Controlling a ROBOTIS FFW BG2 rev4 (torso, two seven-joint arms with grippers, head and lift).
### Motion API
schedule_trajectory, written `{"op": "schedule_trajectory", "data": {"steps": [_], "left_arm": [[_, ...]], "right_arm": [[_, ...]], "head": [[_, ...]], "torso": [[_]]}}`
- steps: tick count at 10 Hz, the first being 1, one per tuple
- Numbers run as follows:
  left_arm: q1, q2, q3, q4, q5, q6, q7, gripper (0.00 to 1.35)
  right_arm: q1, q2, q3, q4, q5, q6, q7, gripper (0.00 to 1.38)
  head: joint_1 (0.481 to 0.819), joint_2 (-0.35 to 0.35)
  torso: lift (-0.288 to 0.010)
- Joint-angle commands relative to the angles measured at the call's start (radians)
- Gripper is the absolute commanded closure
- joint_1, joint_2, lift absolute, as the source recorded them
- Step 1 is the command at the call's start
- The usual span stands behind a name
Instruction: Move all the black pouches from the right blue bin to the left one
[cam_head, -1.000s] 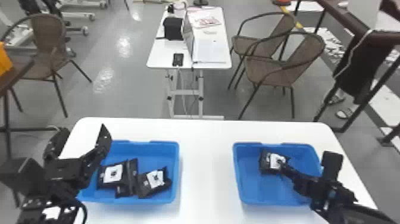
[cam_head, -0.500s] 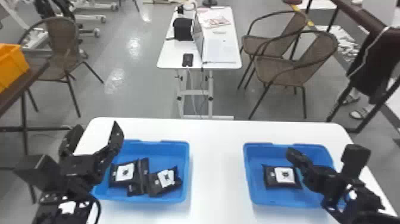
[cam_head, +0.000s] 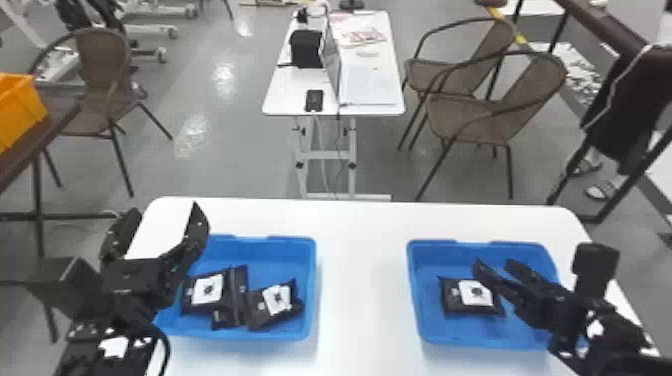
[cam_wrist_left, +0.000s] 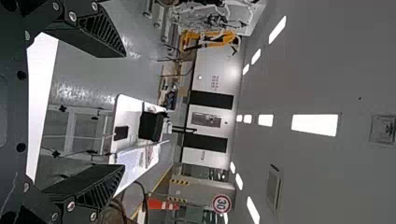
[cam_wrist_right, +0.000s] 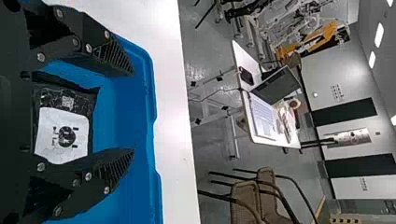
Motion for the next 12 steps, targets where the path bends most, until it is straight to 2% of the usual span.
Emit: {"op": "schedule_trajectory", "data": {"steps": [1, 2, 5, 9, 10, 11, 12], "left_arm": [[0.001, -0.003, 0.001, 0.0, 0.0, 0.0, 0.0, 0.19], [0.003, -0.003, 0.003, 0.0, 0.002, 0.0, 0.0, 0.19], [0.006, -0.003, 0.003, -0.001, 0.005, -0.001, 0.0, 0.19], [0.006, -0.003, 0.004, 0.0, 0.005, 0.0, 0.0, 0.19], [0.007, -0.003, 0.006, 0.0, 0.008, 0.002, 0.0, 0.19], [0.006, -0.003, 0.003, 0.0, 0.008, 0.002, 0.0, 0.19], [0.006, -0.003, 0.003, 0.002, 0.011, 0.005, 0.0, 0.19]], "right_arm": [[-0.001, -0.003, 0.001, -0.001, 0.011, 0.0, 0.0, 0.3], [-0.001, -0.004, 0.001, -0.001, 0.022, 0.001, 0.003, 0.35], [-0.017, -0.012, -0.001, 0.034, 0.088, 0.072, 0.012, 0.35], [-0.146, -0.018, 0.024, 0.25, 0.175, 0.06, 0.043, 0.35], [-0.204, -0.023, 0.044, 0.319, 0.212, 0.06, 0.075, 0.35], [-0.256, -0.023, 0.062, 0.375, 0.25, 0.084, 0.109, 0.35], [-0.288, -0.021, 0.081, 0.408, 0.278, 0.122, 0.112, 0.35]], "head": [[0.695, 0.006], [0.695, 0.005], [0.695, 0.003], [0.695, -0.003], [0.695, -0.002], [0.695, 0.007], [0.695, 0.021]], "torso": [[0.01], [0.01], [0.01], [0.01], [0.01], [0.01], [0.01]]}}
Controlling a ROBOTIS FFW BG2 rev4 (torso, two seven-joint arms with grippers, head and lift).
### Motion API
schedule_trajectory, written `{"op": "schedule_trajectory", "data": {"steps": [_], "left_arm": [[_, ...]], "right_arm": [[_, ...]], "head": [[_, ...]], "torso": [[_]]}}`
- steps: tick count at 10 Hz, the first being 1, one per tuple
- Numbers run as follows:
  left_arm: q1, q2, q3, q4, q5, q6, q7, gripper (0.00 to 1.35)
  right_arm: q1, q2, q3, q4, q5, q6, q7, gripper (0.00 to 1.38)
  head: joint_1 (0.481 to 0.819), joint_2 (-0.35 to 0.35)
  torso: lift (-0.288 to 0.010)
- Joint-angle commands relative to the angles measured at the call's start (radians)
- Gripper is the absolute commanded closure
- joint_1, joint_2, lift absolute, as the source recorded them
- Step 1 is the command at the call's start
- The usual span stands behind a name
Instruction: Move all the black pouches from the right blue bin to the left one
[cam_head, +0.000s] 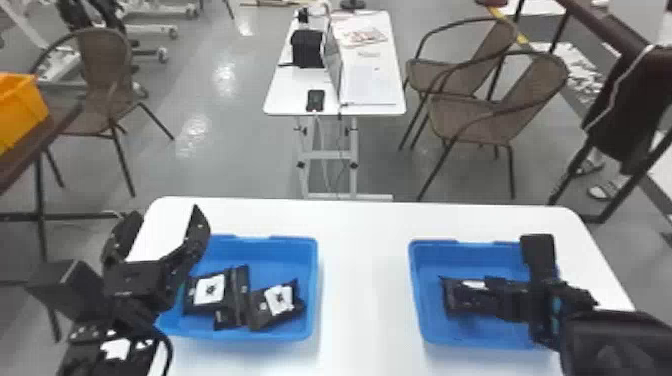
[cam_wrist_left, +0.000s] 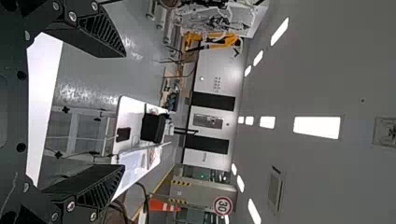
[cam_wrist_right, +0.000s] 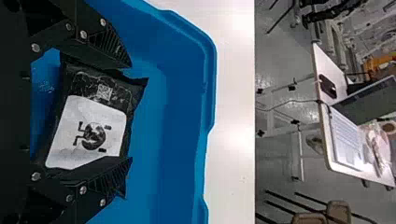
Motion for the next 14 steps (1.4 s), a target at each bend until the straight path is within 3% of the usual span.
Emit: {"op": "schedule_trajectory", "data": {"steps": [1, 4, 5, 6, 8, 9, 10, 14], "left_arm": [[-0.003, -0.003, -0.003, 0.004, 0.005, 0.0, 0.0, 0.19], [0.001, -0.003, -0.002, 0.012, 0.015, -0.007, 0.0, 0.19], [0.001, -0.003, -0.002, 0.015, 0.02, -0.009, 0.0, 0.19], [0.002, -0.003, -0.002, 0.016, 0.023, -0.012, 0.0, 0.19], [0.004, -0.003, 0.0, 0.021, 0.031, -0.018, 0.0, 0.19], [0.005, -0.003, 0.003, 0.022, 0.032, -0.021, 0.0, 0.19], [0.005, -0.003, 0.002, 0.024, 0.032, -0.023, 0.0, 0.19], [0.004, -0.003, -0.005, 0.022, 0.031, -0.027, 0.0, 0.19]], "right_arm": [[-0.049, 0.001, 0.019, 0.056, 0.033, 0.084, 0.005, 0.35], [-0.081, 0.004, 0.022, 0.107, 0.098, 0.142, 0.01, 0.38], [-0.098, 0.003, 0.031, 0.136, 0.111, 0.137, 0.015, 0.75], [-0.09, 0.003, 0.031, 0.139, 0.087, 0.107, 0.022, 0.88], [-0.047, 0.001, 0.03, 0.087, 0.039, 0.078, 0.022, 0.89], [-0.036, -0.004, 0.023, 0.081, 0.018, 0.079, 0.022, 1.07], [-0.023, 0.0, 0.016, 0.055, 0.019, 0.076, 0.013, 1.16], [0.074, 0.024, -0.026, -0.131, -0.019, 0.027, -0.042, 1.17]], "head": [[0.695, 0.027], [0.695, 0.03], [0.695, 0.028], [0.695, 0.029], [0.695, 0.035], [0.695, 0.04], [0.695, 0.043], [0.695, 0.028]], "torso": [[0.01], [0.01], [0.01], [0.01], [0.01], [0.01], [0.01], [0.01]]}}
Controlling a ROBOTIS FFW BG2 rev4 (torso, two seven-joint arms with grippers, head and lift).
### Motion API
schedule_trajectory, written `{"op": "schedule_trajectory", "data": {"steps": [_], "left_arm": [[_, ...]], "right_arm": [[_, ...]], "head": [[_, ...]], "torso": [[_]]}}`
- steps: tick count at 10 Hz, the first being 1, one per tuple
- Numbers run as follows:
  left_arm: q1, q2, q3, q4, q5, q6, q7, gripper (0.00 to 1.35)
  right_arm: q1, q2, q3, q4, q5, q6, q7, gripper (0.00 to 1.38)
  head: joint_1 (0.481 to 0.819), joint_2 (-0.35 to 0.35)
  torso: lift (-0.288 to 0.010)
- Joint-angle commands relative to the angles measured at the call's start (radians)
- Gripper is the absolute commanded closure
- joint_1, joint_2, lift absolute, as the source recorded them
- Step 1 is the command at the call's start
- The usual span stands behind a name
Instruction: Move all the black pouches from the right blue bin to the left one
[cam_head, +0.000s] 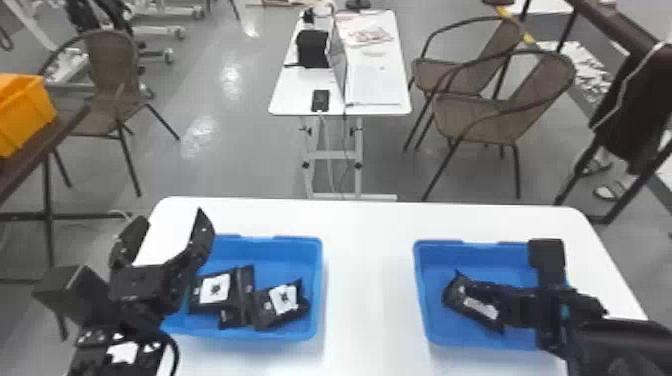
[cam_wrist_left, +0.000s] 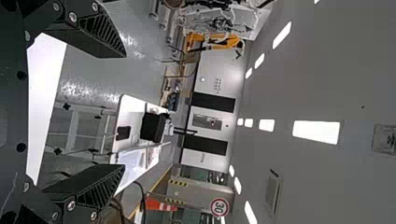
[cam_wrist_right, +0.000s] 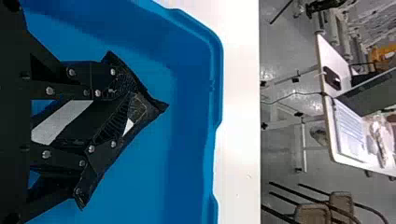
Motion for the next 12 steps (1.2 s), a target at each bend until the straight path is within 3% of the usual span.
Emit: {"op": "schedule_trajectory", "data": {"steps": [1, 2, 3, 4, 5, 7, 9, 12], "left_arm": [[-0.002, -0.003, -0.001, -0.001, 0.0, -0.003, 0.0, 0.19], [-0.002, -0.003, -0.003, -0.001, 0.0, -0.003, 0.0, 0.19], [0.0, -0.003, -0.003, -0.001, 0.003, -0.003, 0.0, 0.19], [0.0, -0.003, -0.003, -0.001, 0.003, -0.003, 0.0, 0.19], [0.0, -0.003, -0.001, -0.001, 0.005, -0.003, 0.0, 0.19], [0.0, -0.003, -0.001, -0.001, 0.005, -0.003, 0.0, 0.19], [-0.002, -0.003, -0.004, -0.001, 0.005, -0.002, 0.0, 0.19], [-0.003, -0.003, -0.006, -0.001, 0.003, -0.002, 0.0, 0.19]], "right_arm": [[0.039, 0.003, -0.013, -0.087, -0.057, -0.003, 0.003, 1.15], [0.07, -0.003, -0.013, -0.182, -0.075, 0.029, 0.003, 0.74], [0.094, -0.006, -0.013, -0.265, -0.067, 0.074, 0.004, 0.18], [0.116, -0.017, -0.013, -0.317, -0.052, 0.081, 0.013, 0.0], [0.125, -0.023, -0.013, -0.338, -0.046, 0.081, 0.03, 0.12], [0.087, -0.031, -0.013, -0.345, 0.078, 0.133, 0.128, 0.28], [0.019, -0.035, -0.013, -0.274, 0.21, 0.193, 0.219, 0.3], [-0.059, -0.064, 0.071, -0.113, 0.33, 0.199, 0.256, 0.3]], "head": [[0.695, 0.026], [0.695, 0.026], [0.695, 0.026], [0.695, 0.025], [0.695, 0.022], [0.695, 0.018], [0.695, 0.016], [0.695, -0.008]], "torso": [[0.01], [0.01], [0.01], [0.01], [0.01], [0.01], [0.01], [0.01]]}}
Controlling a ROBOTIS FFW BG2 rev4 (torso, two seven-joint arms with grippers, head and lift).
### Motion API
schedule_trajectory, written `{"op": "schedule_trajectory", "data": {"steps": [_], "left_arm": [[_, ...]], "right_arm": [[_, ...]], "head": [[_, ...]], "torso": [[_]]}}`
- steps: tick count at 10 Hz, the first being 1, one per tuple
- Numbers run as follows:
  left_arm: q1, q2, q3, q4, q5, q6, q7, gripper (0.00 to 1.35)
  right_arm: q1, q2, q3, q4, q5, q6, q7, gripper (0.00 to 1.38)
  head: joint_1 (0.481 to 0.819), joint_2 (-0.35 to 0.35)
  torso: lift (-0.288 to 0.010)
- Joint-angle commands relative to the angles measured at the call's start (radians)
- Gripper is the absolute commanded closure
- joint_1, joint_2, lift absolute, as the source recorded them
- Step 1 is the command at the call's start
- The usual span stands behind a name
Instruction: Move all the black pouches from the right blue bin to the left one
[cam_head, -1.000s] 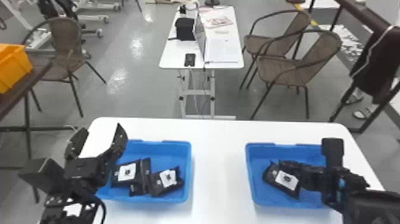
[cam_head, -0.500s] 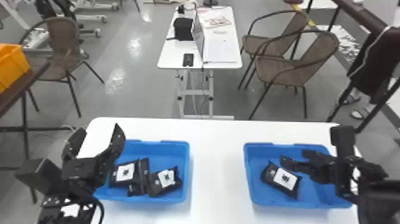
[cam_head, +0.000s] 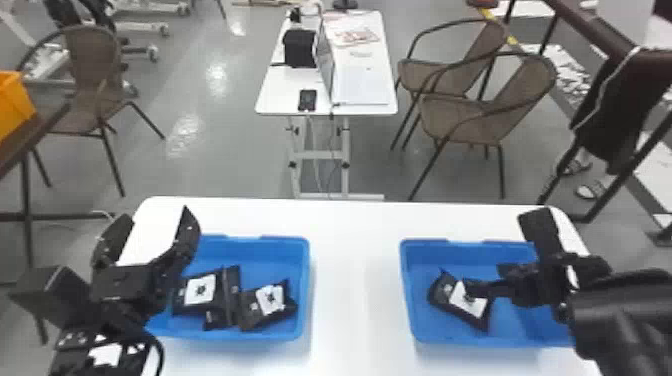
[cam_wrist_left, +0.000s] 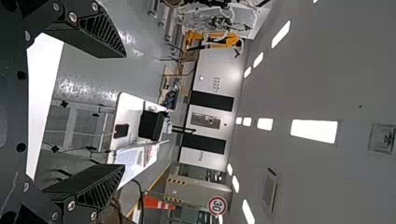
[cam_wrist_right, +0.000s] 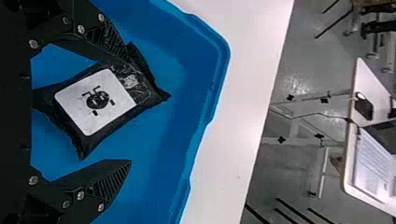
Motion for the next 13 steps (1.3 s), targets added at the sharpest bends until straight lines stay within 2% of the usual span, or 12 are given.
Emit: {"op": "schedule_trajectory", "data": {"steps": [1, 2, 3, 6, 8, 9, 10, 11, 13], "left_arm": [[-0.002, -0.003, -0.001, 0.002, -0.001, 0.0, 0.0, 0.19], [-0.002, -0.003, -0.001, 0.003, -0.001, -0.002, 0.0, 0.19], [0.0, -0.003, 0.001, 0.005, -0.001, -0.005, 0.0, 0.19], [0.001, -0.003, 0.001, 0.008, 0.0, -0.008, 0.0, 0.19], [0.001, -0.003, 0.004, 0.008, 0.003, -0.009, 0.0, 0.19], [0.0, -0.003, 0.004, 0.011, 0.003, -0.011, 0.0, 0.19], [0.0, -0.003, 0.004, 0.014, 0.011, -0.012, 0.0, 0.19], [0.003, -0.003, 0.004, 0.015, 0.014, -0.017, 0.0, 0.19], [0.003, -0.003, 0.004, 0.017, 0.014, -0.022, 0.0, 0.19]], "right_arm": [[-0.033, -0.014, 0.039, 0.083, 0.024, -0.025, 0.008, 0.3], [-0.03, -0.004, 0.036, 0.108, 0.026, -0.06, -0.005, 0.3], [-0.016, 0.009, 0.025, 0.119, 0.012, -0.088, -0.052, 0.3], [-0.022, 0.041, -0.038, 0.247, -0.023, -0.232, -0.117, 0.3], [-0.053, 0.042, -0.052, 0.336, -0.043, -0.249, -0.127, 0.33], [-0.077, 0.039, -0.05, 0.402, -0.05, -0.276, -0.126, 0.78], [-0.06, 0.045, -0.05, 0.392, -0.086, -0.311, -0.141, 1.22], [-0.025, 0.055, -0.052, 0.338, -0.122, -0.308, -0.167, 1.17], [-0.002, 0.053, -0.053, 0.295, -0.128, -0.292, -0.172, 1.17]], "head": [[0.695, -0.008], [0.695, -0.007], [0.695, -0.005], [0.695, 0.003], [0.695, 0.003], [0.695, 0.005], [0.695, 0.008], [0.695, 0.011], [0.695, 0.024]], "torso": [[0.01], [0.01], [0.01], [0.01], [0.01], [0.01], [0.01], [0.01], [0.01]]}}
